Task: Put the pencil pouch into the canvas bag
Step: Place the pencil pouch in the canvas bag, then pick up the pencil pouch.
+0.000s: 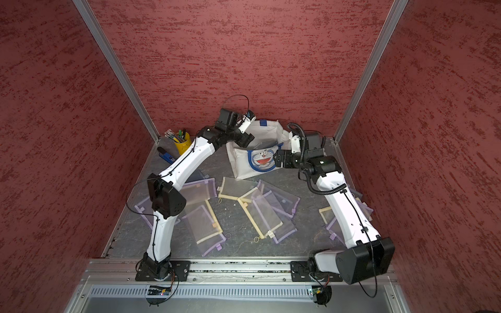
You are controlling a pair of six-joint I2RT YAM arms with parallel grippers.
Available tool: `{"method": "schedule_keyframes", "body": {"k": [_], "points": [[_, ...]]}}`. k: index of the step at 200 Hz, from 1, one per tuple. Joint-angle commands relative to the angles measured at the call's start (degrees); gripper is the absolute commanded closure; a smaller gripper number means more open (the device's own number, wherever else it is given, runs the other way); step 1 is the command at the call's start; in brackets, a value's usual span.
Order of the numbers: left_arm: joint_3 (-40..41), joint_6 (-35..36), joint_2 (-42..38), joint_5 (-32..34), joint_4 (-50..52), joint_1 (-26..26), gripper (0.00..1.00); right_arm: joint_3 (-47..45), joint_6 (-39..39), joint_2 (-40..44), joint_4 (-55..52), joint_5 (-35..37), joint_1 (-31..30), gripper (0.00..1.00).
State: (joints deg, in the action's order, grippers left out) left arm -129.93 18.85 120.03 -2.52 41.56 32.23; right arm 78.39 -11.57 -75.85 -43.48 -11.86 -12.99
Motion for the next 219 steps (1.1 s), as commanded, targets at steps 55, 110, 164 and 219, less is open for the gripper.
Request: {"method": "schedule_keyframes", "body": {"k": [55, 110, 164, 219], "points": [[41.7, -26.4, -33.0, -4.2, -9.5, 8.3, 0.19, -15.3, -5.5, 2.2, 5.0, -9.7, 0.1, 0.07], [75.3, -57.9, -43.1, -7.5, -26.7, 14.5, 0.18, -25.6, -9.3, -2.1, 14.3, -19.3, -2.5, 0.12], [87.9, -71.5, -35.4, -9.3, -42.5, 14.7, 0.23, -28.3, -10.1, -9.7, 19.2, -21.3, -7.9, 0.14], [91.7, -78.8, -26.1, -12.4, -58.3, 12.9, 0.25, -29.2, -7.3, -14.8, 22.7, -19.3, -9.0, 0.24]]}}
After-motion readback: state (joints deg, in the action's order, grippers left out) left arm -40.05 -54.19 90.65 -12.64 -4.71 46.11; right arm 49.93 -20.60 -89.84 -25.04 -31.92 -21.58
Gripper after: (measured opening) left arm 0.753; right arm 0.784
